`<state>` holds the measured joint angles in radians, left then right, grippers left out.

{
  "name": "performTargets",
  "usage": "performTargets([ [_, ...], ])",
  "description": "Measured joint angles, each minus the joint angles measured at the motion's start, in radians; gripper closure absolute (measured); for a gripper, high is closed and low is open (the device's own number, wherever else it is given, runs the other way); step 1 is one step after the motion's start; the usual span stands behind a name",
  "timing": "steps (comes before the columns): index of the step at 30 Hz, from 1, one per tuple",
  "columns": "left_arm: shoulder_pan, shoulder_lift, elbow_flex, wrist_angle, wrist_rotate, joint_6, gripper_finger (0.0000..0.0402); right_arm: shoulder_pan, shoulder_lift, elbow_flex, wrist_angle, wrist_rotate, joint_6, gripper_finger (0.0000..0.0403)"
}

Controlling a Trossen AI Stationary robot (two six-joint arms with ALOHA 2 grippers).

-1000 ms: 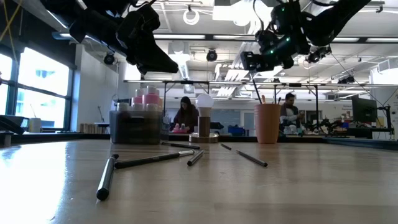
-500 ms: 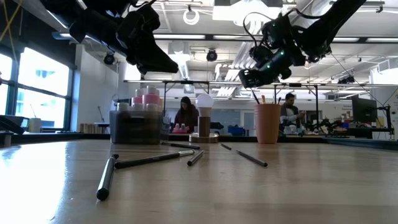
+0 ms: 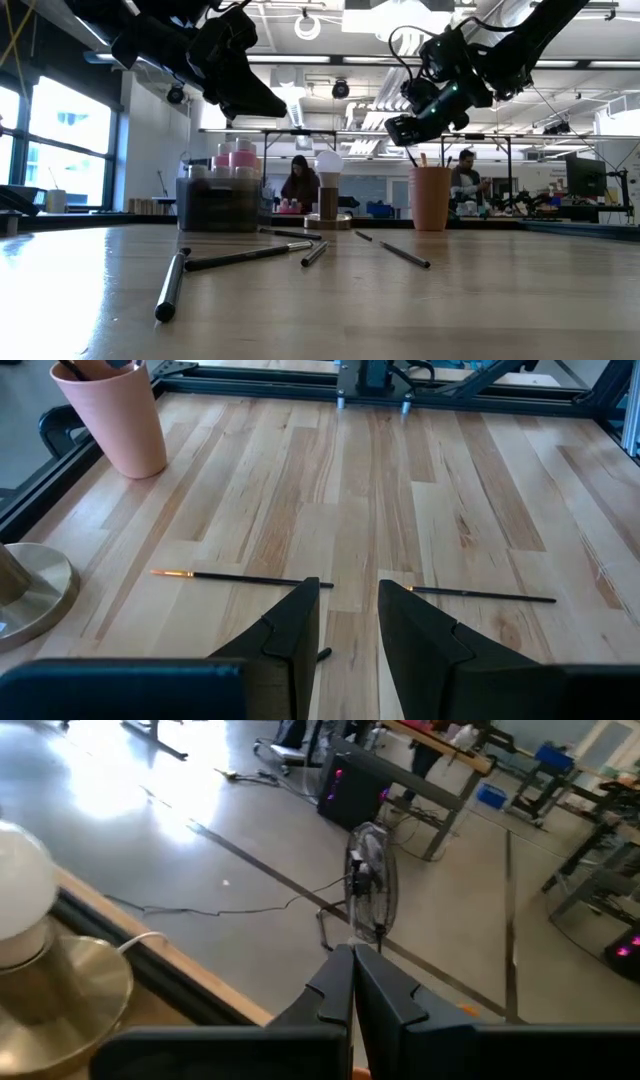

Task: Pick & Place Paint Supplies
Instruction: Put the silver paintbrush into the orange cup

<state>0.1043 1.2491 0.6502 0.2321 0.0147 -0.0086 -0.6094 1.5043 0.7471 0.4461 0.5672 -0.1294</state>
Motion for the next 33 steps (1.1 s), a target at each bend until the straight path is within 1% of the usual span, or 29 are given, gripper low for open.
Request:
performTargets([
  [4,0.0,0.0,0.0,0.0,0.0,0.0,0.0298,0.0,0.0,0.0,-0.017,-0.044,0.0,0.0399],
  [6,0.0,0.0,0.0,0.0,0.0,0.0,0.0298,0.0,0.0,0.0,-0.028,-0.046,0.0,0.039],
  [9,0.0,0.0,0.0,0.0,0.0,0.0,0.0298,0.0,0.0,0.0,-0.038,-0.043,0.0,0.0364],
  [14,0.0,0.0,0.0,0.0,0.0,0.0,0.0298,0.001,0.0,0.0,-0.039,-0.043,-0.002,0.0308],
  [18,0.0,0.0,0.0,-0.004,0.0,0.0,0.0298,0.024,-0.015,0.0,-0.007,-0.029,-0.064,0.0281],
  [23,0.0,0.0,0.0,-0.005,0.0,0.0,0.0298,0.083,-0.113,0.0,0.06,-0.016,-0.115,0.0277],
  [33,0.0,0.0,0.0,-0.004,0.0,0.002,0.0298,0.217,-0.385,0.0,0.066,-0.016,-0.111,0.0286],
])
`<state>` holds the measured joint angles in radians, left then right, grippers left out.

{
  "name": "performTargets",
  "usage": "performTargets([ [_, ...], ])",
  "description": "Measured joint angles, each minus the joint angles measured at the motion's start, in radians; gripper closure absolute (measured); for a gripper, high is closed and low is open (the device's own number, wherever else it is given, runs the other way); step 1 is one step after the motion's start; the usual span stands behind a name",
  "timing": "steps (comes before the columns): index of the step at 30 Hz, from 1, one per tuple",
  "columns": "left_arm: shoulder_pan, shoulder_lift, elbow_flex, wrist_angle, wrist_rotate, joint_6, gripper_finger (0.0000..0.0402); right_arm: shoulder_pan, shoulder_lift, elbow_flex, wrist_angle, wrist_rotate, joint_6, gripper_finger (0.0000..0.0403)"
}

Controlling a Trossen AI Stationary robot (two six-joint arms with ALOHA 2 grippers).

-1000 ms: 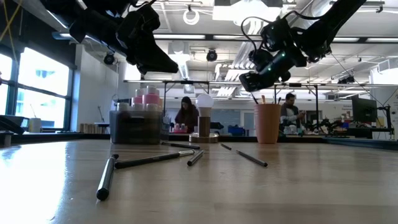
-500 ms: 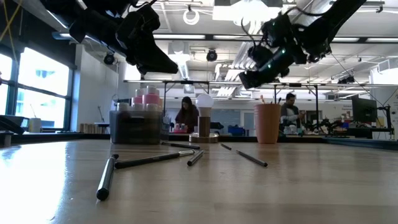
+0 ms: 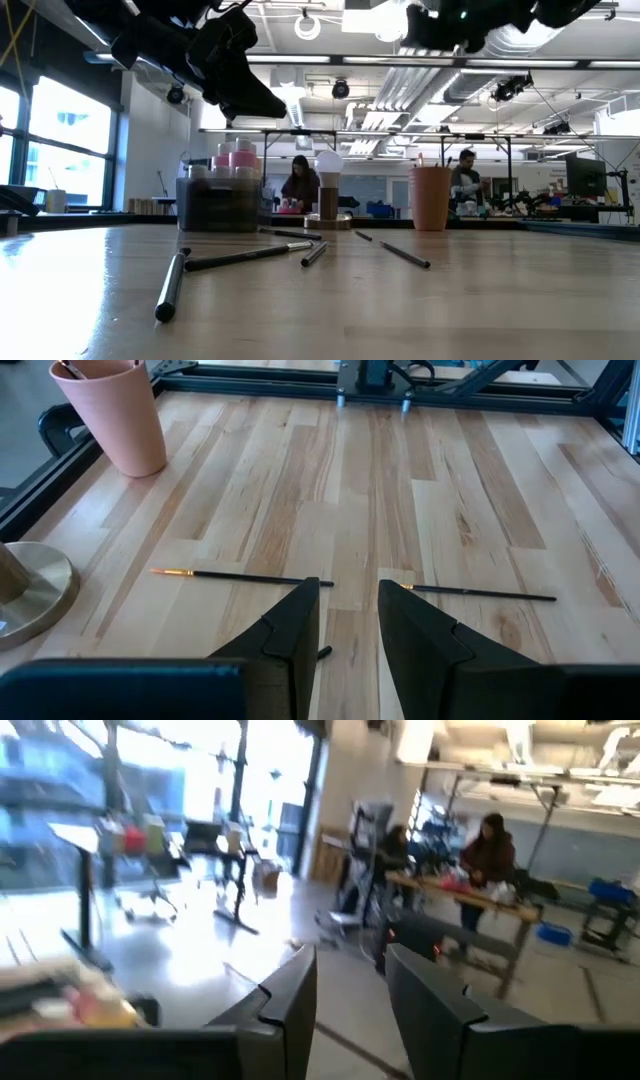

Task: Pick & Place Paint Supplies
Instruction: Put the silver paintbrush into the orange cup

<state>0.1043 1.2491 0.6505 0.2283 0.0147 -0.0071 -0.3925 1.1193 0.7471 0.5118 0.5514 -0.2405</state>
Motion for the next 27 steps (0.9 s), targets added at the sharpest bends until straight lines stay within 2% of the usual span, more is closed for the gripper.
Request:
performTargets([
  [10,0.0,0.0,0.0,0.0,0.0,0.0,0.0298,0.141,-0.146,0.0,-0.029,-0.008,0.085,0.0286],
  [20,0.0,0.0,0.0,0.0,0.0,-0.001,0.0298,0.28,-0.17,0.0,-0.146,-0.011,0.117,0.0286],
  [27,0.0,0.0,0.0,0.0,0.0,-0.002,0.0298,0.385,-0.17,0.0,-0.167,-0.007,0.117,0.0286],
])
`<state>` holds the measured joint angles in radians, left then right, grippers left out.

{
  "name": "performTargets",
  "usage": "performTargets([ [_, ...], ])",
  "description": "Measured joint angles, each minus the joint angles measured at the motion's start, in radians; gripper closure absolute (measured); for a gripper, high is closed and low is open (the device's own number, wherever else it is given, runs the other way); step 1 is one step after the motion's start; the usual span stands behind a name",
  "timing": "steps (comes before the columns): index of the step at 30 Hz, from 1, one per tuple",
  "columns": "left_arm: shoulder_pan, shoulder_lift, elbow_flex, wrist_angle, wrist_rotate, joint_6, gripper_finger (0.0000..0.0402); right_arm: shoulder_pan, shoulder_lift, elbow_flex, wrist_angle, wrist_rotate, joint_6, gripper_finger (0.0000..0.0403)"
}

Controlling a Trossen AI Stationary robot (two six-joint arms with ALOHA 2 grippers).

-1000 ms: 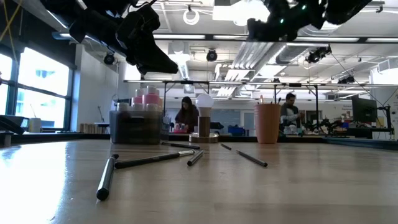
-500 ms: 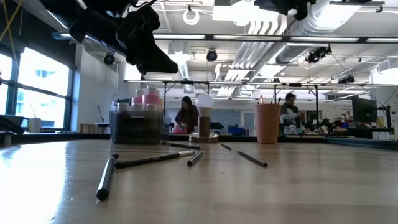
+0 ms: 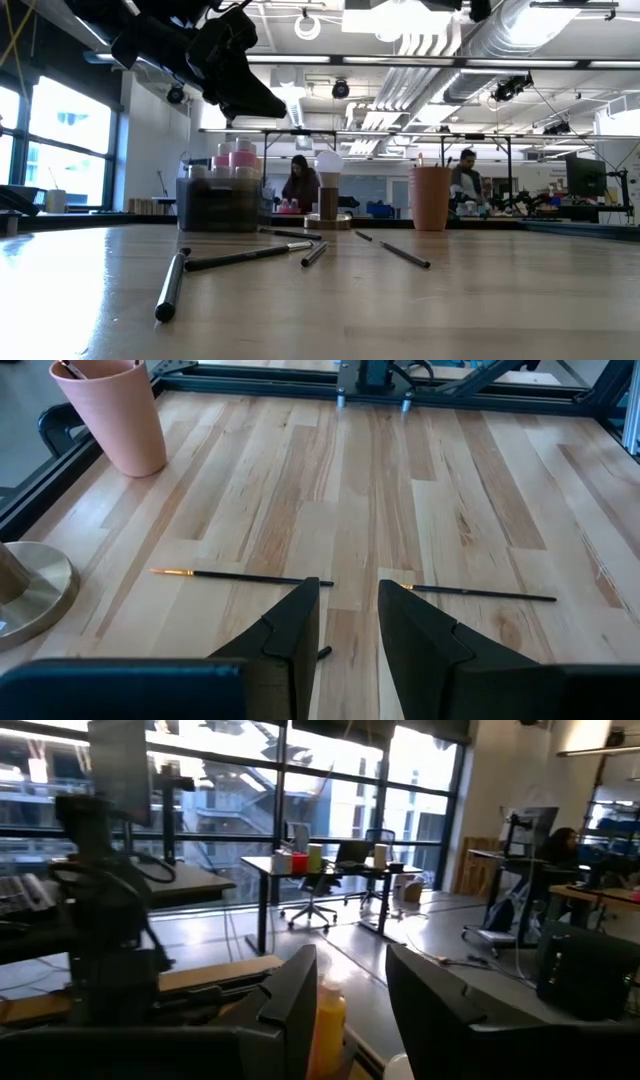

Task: Pick & Place Paint Supplies
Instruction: Put the silver paintbrush into the orange cup

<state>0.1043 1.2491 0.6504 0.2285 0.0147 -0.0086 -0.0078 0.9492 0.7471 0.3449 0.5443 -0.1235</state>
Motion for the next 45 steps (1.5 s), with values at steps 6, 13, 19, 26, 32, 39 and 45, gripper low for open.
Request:
performTargets([
  [6,0.0,0.0,0.0,0.0,0.0,0.0,0.0298,0.091,-0.005,0.0,-0.002,0.002,-0.003,0.0286],
  [13,0.0,0.0,0.0,-0.001,0.0,0.0,0.0298,0.158,-0.064,0.0,-0.226,0.004,0.068,0.0286],
  [19,0.0,0.0,0.0,-0.04,0.009,0.001,0.0298,0.207,-0.109,0.0,-0.512,-0.068,0.271,0.0296],
  [26,0.0,0.0,0.0,-0.083,0.023,-0.007,0.0298,0.28,-0.113,-0.031,-0.576,-0.155,0.33,0.035],
  [32,0.0,0.0,0.0,-0.073,0.023,-0.023,0.0298,0.328,-0.182,-0.107,-0.482,-0.154,0.232,0.0396],
  [39,0.0,0.0,0.0,-0.065,0.023,-0.023,0.0298,0.329,-0.354,-0.254,-0.345,-0.177,0.156,0.04],
  [45,0.0,0.0,0.0,-0.066,0.023,-0.027,0.0298,0.329,-0.469,-0.362,-0.31,-0.265,0.156,0.0401],
])
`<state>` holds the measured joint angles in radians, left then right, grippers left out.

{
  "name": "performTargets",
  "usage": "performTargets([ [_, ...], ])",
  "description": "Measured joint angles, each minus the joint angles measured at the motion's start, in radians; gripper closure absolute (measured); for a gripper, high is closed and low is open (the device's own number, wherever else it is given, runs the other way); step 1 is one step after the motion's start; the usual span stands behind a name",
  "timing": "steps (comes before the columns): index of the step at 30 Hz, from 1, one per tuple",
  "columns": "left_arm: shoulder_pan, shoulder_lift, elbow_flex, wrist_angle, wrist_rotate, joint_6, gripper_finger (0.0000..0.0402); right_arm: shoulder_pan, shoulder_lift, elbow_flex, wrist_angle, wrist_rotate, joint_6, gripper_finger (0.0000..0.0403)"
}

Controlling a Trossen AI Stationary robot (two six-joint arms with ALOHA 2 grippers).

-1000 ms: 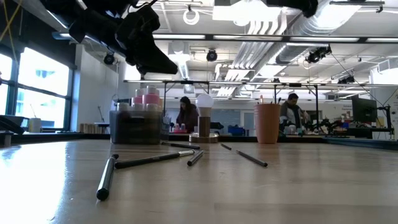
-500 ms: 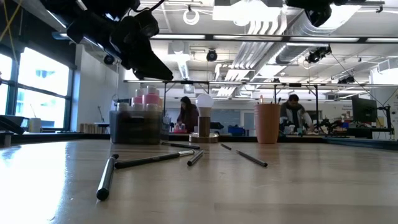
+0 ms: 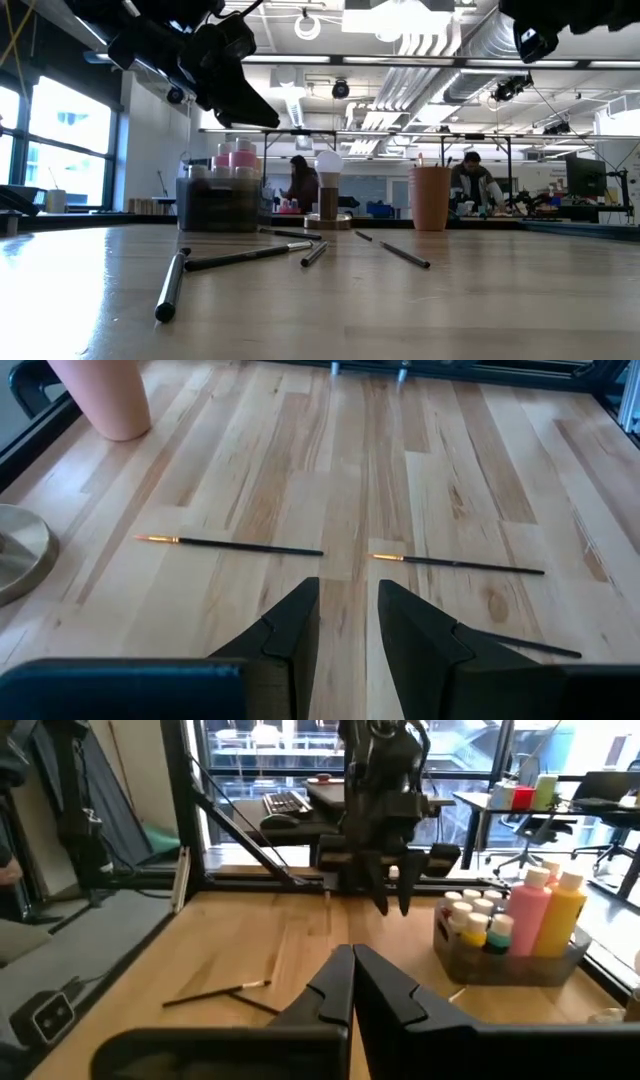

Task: Pick & Place Paint Supplies
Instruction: Put the silver paintbrush into the orange cup

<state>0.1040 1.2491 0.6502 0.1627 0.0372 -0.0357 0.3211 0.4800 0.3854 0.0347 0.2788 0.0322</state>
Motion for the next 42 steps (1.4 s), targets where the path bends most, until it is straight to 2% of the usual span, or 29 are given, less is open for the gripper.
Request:
performTargets([
  [12,0.0,0.0,0.0,0.0,0.013,0.004,0.0298,0.0,-0.149,-0.094,-0.001,0.002,-0.011,0.0401],
  [22,0.0,0.0,0.0,0.0,0.04,-0.048,0.0298,0.0,-0.153,-0.109,0.037,-0.005,-0.002,0.0401],
  [42,0.0,0.0,0.0,0.001,0.032,-0.048,0.0298,0.0,-0.152,-0.109,0.023,-0.02,-0.01,0.0401],
])
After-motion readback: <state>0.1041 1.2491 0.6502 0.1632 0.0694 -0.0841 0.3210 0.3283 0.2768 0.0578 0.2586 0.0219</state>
